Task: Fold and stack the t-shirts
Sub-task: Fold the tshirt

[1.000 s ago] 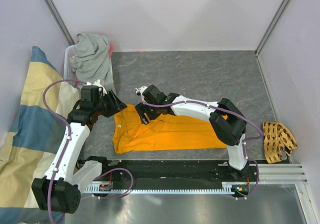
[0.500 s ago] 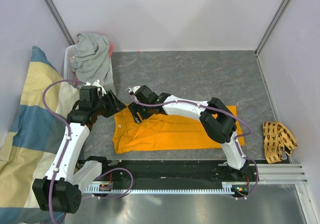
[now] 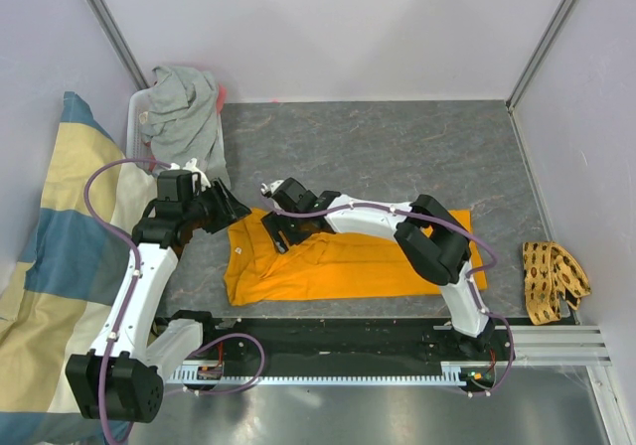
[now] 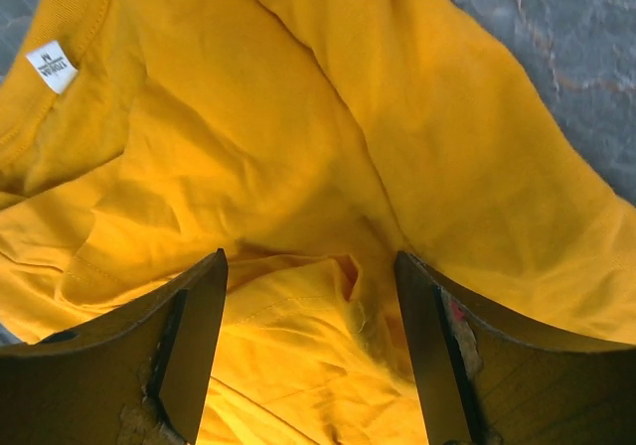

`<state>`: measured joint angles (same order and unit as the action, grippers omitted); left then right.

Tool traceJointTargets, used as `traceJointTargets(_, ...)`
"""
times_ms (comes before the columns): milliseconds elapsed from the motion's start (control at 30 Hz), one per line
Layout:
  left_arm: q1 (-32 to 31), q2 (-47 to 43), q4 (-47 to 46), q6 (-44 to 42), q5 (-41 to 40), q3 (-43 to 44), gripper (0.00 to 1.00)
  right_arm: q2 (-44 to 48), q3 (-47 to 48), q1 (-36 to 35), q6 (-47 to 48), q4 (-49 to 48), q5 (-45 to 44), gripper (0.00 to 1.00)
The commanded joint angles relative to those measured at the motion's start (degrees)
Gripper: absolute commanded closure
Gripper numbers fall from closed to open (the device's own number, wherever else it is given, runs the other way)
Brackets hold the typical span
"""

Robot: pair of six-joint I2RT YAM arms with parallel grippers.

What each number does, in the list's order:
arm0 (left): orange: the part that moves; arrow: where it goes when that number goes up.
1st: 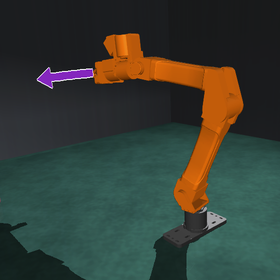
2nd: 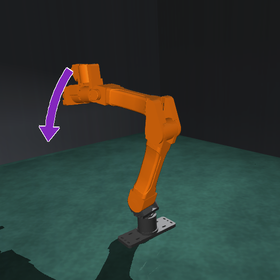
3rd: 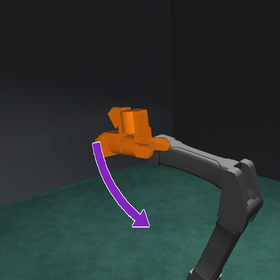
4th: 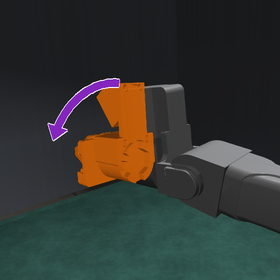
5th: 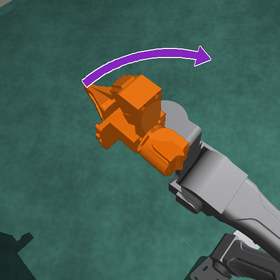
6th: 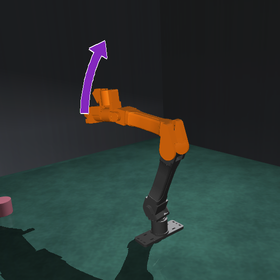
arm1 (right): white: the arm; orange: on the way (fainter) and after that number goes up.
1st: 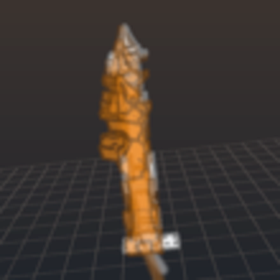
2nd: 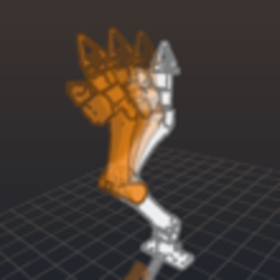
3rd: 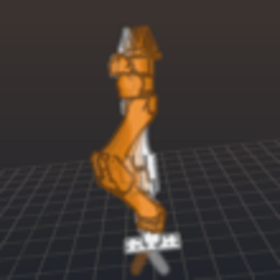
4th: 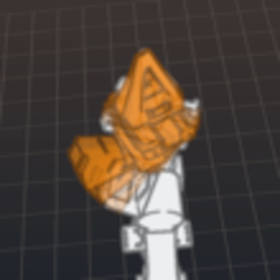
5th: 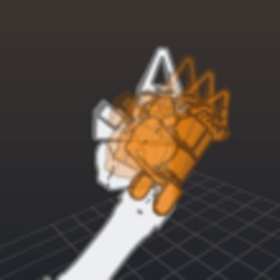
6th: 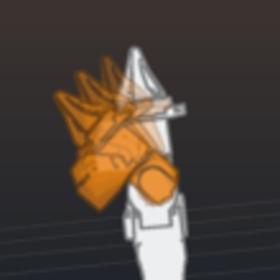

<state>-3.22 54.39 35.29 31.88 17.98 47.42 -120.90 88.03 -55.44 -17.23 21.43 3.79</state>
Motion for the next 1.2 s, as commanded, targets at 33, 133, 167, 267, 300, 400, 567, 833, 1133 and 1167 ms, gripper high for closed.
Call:
traceJointTargets(33, 0.6, 0.5, -2.7, -1.8, 2.4, -0.4, 0.49, 6.3, -4.0, -1.2, -2.4, 0.4, -1.2, 0.24)
traceJointTargets(133, 0.7, 0.5, -3.0, -1.9, 2.6, -0.5, 0.49, 8.2, -6.4, -2.3, -3.8, 0.5, -1.7, 0.24)
traceJointTargets(167, 0.7, 0.5, -3.1, -2.0, 2.5, -0.7, 0.49, 9.2, -7.4, -2.9, -4.0, 0.5, -1.9, 0.25)
traceJointTargets(267, 0.9, 0.5, -3.3, -1.9, 2.8, -0.9, 0.50, 10.6, -8.5, -4.4, -5.4, 0.8, -2.7, 0.25)
traceJointTargets(300, 0.9, 0.6, -3.6, -1.8, 2.9, -1.0, 0.50, 10.9, -8.7, -4.8, -5.8, 0.9, -2.9, 0.24)
traceJointTargets(400, 0.9, 1.0, -3.8, -1.7, 3.3, -1.3, 0.50, 11.4, -9.6, -5.8, -7.0, 1.0, -2.9, 0.25)
traceJointTargets(567, 1.1, 1.0, -3.9, -1.9, 3.4, -1.5, 0.50, 12.4, -12.2, -7.6, -8.6, 1.5, -3.1, 0.25)
traceJointTargets(833, 1.2, 2.2, -5.0, -1.8, 3.6, -1.5, 0.50, 19.2, -16.9, -10.0, -12.0, 4.8, -8.9, 0.25)
traceJointTargets(1133, 1.3, 7.9, -9.4, -0.2, 3.3, -0.6, 0.51, 34.7, -21.2, -7.7, -19.0, 9.7, -34.4, 0.18)
traceJointTargets(1167, 1.3, 8.2, -9.9, 0.6, 3.2, -0.7, 0.51, 36.2, -22.2, -6.4, -20.0, 10.4, -35.7, 0.18)
